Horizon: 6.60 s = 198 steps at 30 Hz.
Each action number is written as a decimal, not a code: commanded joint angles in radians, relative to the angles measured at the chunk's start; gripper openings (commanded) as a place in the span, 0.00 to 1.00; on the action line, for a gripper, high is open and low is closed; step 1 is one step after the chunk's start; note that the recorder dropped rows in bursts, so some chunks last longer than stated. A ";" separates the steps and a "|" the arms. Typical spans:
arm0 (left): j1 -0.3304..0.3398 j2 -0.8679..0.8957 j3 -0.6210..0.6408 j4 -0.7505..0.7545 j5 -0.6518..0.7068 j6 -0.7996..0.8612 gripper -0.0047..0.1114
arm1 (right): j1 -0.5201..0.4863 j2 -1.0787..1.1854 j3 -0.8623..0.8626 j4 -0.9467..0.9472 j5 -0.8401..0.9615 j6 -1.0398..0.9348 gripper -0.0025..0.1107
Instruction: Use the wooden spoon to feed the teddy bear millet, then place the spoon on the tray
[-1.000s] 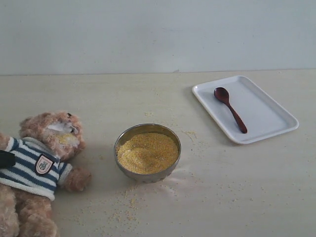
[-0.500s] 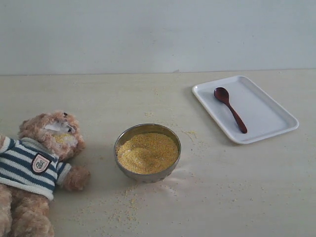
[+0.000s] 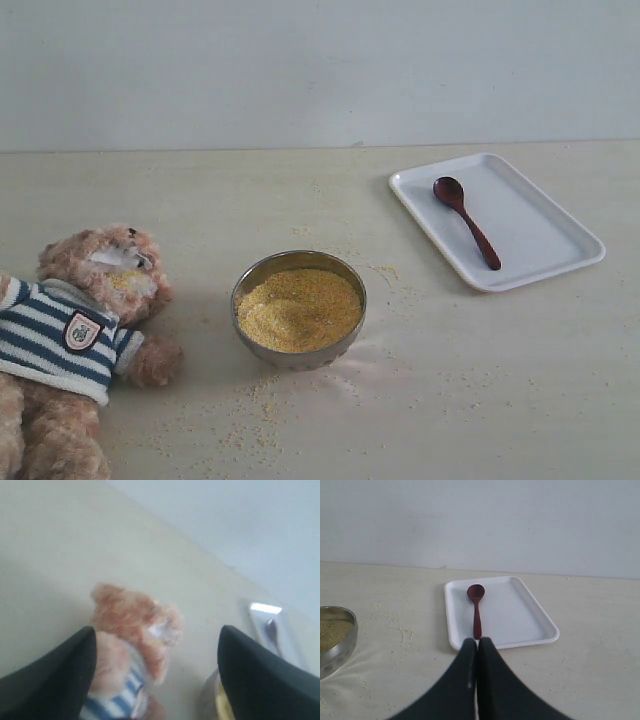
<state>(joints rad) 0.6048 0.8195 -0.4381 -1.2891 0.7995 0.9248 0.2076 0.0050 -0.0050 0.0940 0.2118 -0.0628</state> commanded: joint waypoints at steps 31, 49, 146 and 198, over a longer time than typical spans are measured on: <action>0.000 -0.344 -0.005 -0.398 0.297 -0.020 0.08 | 0.053 -0.005 0.005 0.002 -0.014 -0.002 0.02; -0.478 -0.819 0.225 -0.219 -0.176 -0.020 0.08 | 0.053 -0.005 0.005 0.002 -0.014 -0.002 0.02; -0.635 -0.819 0.438 1.046 -0.743 -0.863 0.08 | 0.053 -0.005 0.005 0.002 -0.014 -0.002 0.02; -0.635 -0.819 0.438 1.073 -0.484 -0.863 0.08 | 0.053 -0.005 0.005 0.002 -0.014 -0.002 0.02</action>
<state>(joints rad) -0.0249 0.0024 -0.0040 -0.2211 0.3132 0.0577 0.2589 0.0050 0.0005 0.0940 0.2043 -0.0646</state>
